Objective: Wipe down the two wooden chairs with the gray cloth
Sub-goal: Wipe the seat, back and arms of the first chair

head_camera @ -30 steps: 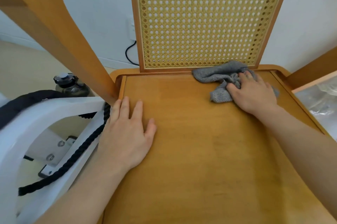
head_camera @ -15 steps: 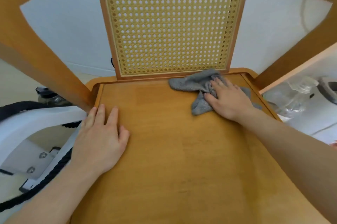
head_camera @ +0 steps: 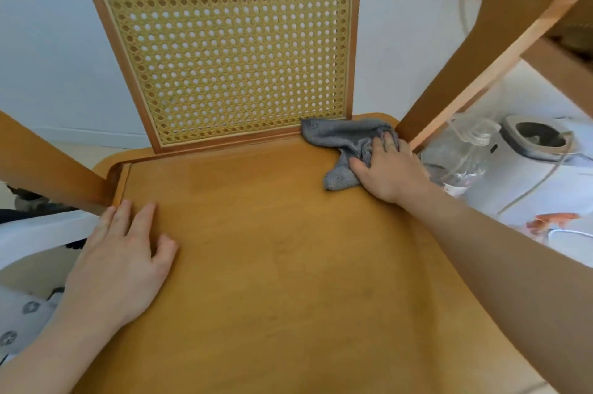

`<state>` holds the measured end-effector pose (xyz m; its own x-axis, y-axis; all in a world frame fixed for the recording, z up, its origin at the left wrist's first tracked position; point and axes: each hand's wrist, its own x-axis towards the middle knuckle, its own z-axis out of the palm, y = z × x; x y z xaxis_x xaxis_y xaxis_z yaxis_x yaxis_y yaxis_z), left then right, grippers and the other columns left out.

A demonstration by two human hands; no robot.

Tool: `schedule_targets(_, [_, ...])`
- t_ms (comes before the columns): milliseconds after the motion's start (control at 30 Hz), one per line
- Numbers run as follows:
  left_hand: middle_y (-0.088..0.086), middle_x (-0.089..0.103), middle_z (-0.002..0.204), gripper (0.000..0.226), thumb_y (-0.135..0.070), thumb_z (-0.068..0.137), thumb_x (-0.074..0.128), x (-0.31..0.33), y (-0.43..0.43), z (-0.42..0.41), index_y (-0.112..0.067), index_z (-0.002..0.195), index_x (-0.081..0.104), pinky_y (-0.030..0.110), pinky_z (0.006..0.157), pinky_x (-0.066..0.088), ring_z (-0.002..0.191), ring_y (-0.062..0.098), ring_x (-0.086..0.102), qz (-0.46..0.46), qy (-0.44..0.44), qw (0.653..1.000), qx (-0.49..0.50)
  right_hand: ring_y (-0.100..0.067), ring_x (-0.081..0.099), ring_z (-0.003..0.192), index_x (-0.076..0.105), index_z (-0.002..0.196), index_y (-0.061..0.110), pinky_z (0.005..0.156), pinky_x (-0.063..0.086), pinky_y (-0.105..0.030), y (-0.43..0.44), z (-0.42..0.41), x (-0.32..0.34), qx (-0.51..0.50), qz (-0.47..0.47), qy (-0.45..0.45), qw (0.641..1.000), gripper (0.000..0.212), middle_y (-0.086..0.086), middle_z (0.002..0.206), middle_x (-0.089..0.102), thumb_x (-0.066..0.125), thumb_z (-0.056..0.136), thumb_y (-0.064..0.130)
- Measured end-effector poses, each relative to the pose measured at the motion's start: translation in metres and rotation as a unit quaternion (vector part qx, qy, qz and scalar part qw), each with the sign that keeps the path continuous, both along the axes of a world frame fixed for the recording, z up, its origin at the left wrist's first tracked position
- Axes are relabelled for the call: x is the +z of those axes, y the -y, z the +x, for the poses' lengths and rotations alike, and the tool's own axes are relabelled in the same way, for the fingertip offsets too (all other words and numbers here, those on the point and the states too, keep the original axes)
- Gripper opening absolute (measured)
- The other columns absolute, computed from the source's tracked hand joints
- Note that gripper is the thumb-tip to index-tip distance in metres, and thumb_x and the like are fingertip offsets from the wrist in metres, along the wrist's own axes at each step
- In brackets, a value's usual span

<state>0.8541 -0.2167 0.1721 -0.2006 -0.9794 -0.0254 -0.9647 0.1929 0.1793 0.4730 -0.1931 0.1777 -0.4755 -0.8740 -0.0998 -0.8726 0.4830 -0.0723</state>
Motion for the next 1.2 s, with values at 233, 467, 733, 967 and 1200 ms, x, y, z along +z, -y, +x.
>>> schedule_targets(233, [0.016, 0.019, 0.158, 0.055, -0.037, 0.099, 0.029, 0.003, -0.003, -0.011, -0.017, 0.15, 0.028, 0.047, 0.118, 0.015, 0.145, 0.033, 0.014, -0.008, 0.062, 0.998, -0.008, -0.027, -0.011, 0.148, -0.001, 0.155, 0.022, 0.119, 0.001, -0.051, -0.083, 0.031, 0.004, 0.017, 0.032, 0.022, 0.999, 0.077, -0.003, 0.162, -0.009, 0.018, 0.093, 0.064])
schedule_targets(467, [0.004, 0.025, 0.158, 0.052, -0.032, 0.095, 0.04, 0.022, -0.078, -0.105, -0.024, 0.147, 0.037, 0.037, 0.118, 0.019, 0.145, 0.022, 0.023, 0.008, -0.106, 0.967, -0.23, -0.021, -0.015, 0.147, 0.004, 0.153, 0.038, 0.117, -0.009, -0.05, -0.128, 0.129, 0.003, 0.193, -0.005, 0.07, 0.979, 0.067, 0.007, 0.162, -0.007, 0.024, 0.093, 0.06])
schedule_targets(733, [-0.011, 0.02, 0.159, 0.051, -0.042, 0.101, 0.023, 0.019, -0.129, -0.145, -0.032, 0.151, 0.023, 0.038, 0.119, 0.006, 0.146, 0.008, 0.014, 0.022, -0.016, 0.945, -0.326, -0.019, -0.013, 0.148, 0.0, 0.154, 0.025, 0.119, -0.003, -0.046, -0.185, 0.064, 0.005, -0.021, 0.007, 0.031, 0.999, 0.077, 0.003, 0.162, -0.006, 0.02, 0.092, 0.065])
schedule_targets(967, [-0.002, 0.055, 0.133, 0.048, -0.042, 0.099, 0.023, 0.03, -0.123, -0.128, -0.029, 0.136, 0.05, 0.037, 0.102, 0.036, 0.119, 0.024, 0.051, -0.018, -0.007, 0.965, -0.262, -0.02, -0.015, 0.147, 0.001, 0.154, 0.023, 0.118, -0.008, -0.047, -0.201, 0.173, 0.003, 0.164, -0.042, 0.079, 0.982, 0.072, 0.003, 0.162, -0.003, 0.021, 0.094, 0.058])
schedule_targets(1200, [0.003, 0.015, 0.161, 0.06, -0.054, 0.098, 0.016, 0.024, -0.166, -0.156, -0.028, 0.153, 0.014, 0.042, 0.12, 0.008, 0.148, 0.02, 0.011, 0.013, 0.059, 0.946, -0.318, -0.016, -0.009, 0.148, 0.001, 0.154, 0.027, 0.12, -0.001, -0.044, -0.236, 0.061, 0.004, -0.011, 0.001, 0.017, 1.0, 0.081, 0.008, 0.162, -0.005, 0.02, 0.089, 0.072])
